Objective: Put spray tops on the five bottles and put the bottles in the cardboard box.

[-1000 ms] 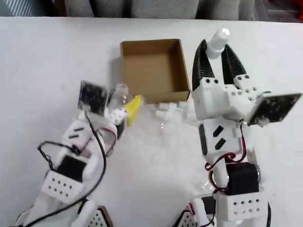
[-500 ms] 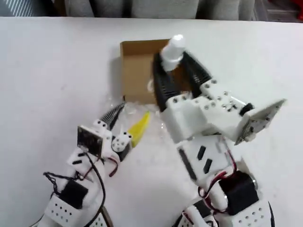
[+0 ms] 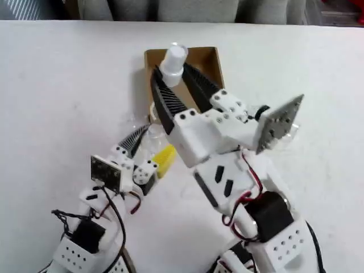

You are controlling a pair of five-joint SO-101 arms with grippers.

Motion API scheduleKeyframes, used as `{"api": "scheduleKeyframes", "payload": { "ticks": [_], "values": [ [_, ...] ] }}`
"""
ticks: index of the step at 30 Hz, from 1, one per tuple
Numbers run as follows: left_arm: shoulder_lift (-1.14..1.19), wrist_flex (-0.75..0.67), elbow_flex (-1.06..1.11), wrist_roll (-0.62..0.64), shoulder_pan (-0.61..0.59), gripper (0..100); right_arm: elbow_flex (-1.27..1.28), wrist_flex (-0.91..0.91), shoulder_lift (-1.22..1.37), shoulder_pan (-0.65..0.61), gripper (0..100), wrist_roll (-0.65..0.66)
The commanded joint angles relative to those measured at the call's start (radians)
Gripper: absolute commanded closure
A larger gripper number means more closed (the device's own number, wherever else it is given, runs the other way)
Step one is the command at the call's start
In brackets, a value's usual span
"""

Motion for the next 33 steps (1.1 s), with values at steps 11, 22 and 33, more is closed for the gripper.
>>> {"api": "scheduleKeyframes", "payload": {
  "ticks": [11,22,33],
  "values": [
    [-0.025,-0.008,-0.003,0.006,0.004,98,0.009,0.038,0.008,-0.012,98.3,-0.017],
    [-0.025,-0.006,-0.003,0.006,0.002,98,0.120,0.038,0.008,-0.012,98.3,-0.017],
    [-0.025,-0.008,-0.003,0.006,0.002,98,0.250,0.048,0.008,-0.090,87.9,-0.009]
  ]
}}
